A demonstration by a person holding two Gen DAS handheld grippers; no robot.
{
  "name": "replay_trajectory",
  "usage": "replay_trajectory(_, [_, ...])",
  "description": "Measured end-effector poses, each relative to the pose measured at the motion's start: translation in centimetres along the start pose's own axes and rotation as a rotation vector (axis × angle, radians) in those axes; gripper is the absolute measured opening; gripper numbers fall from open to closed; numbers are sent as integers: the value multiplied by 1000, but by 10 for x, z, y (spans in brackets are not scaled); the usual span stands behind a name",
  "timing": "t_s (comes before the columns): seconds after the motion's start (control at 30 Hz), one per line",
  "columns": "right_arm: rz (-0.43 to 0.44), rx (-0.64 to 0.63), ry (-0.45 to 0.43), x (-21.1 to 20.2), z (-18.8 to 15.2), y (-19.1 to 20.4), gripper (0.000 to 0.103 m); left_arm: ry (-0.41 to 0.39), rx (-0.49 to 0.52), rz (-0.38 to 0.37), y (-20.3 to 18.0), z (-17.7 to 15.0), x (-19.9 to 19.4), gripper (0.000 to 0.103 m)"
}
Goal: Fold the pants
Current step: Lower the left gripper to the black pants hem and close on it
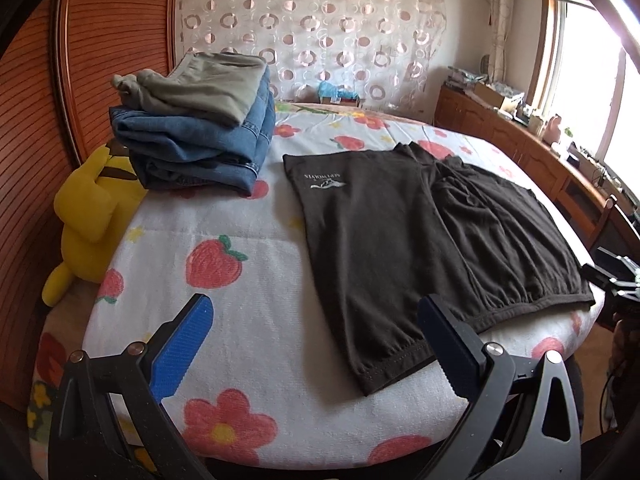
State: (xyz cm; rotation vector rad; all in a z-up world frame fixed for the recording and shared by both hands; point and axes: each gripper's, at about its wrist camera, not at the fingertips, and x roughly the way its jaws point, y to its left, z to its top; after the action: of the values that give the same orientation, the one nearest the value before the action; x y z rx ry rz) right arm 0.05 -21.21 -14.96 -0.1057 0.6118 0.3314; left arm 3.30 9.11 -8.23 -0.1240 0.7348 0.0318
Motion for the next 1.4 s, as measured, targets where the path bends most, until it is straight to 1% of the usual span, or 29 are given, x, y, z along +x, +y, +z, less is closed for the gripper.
replay_trajectory(0.07, [-10,-7,12,-2,3,1,103,0,4,-15,0,0,-1,100])
replay_trajectory(0.17, [-13,-4,22,-6,5,-1,103,9,13,-36,0,-3,-2,92])
replay_trajectory(0.2, [-15,-4,21,-5,5,-2,103,17,12,-43,1,-4,-1,86])
replay_trajectory(0.23, [-16,-2,21,-7,4,-3,103,26,9,-49,1,-6,1,83])
replay_trajectory(0.3, [-13,3,23,-8,4,-3,103,55,-1,-66,2,-11,6,70])
replay_trajectory(0.33, [-11,4,25,-11,4,-2,103,69,-5,-78,2,-14,9,66])
replay_trajectory(0.37, [-9,5,26,-13,3,-2,103,86,-8,-91,2,-17,12,56])
replay_trajectory(0.4, [-8,6,24,-11,2,-3,103,98,-8,-97,1,-20,14,49])
replay_trajectory(0.57, [-1,18,26,-4,6,-5,103,109,19,-123,-7,-28,14,33])
replay_trajectory(0.63, [0,21,24,-5,6,-7,103,113,27,-130,-9,-28,13,30])
replay_trajectory(0.83, [7,28,23,2,7,-15,103,107,79,-110,-21,-30,14,30])
replay_trajectory(0.9, [7,32,25,5,8,-16,103,103,102,-134,-23,-29,16,13])
replay_trajectory(0.93, [6,34,26,5,7,-17,103,104,99,-130,-22,-27,17,8])
replay_trajectory(0.97, [6,37,27,7,8,-17,103,109,103,-129,-23,-25,18,6])
replay_trajectory(1.07, [7,45,25,5,7,-20,103,98,105,-148,-23,-17,15,4])
replay_trajectory(1.2, [5,58,21,3,8,-22,103,55,122,-191,-31,3,7,4])
replay_trajectory(1.4, [-9,52,7,-2,10,-20,103,10,175,-257,-57,35,7,3])
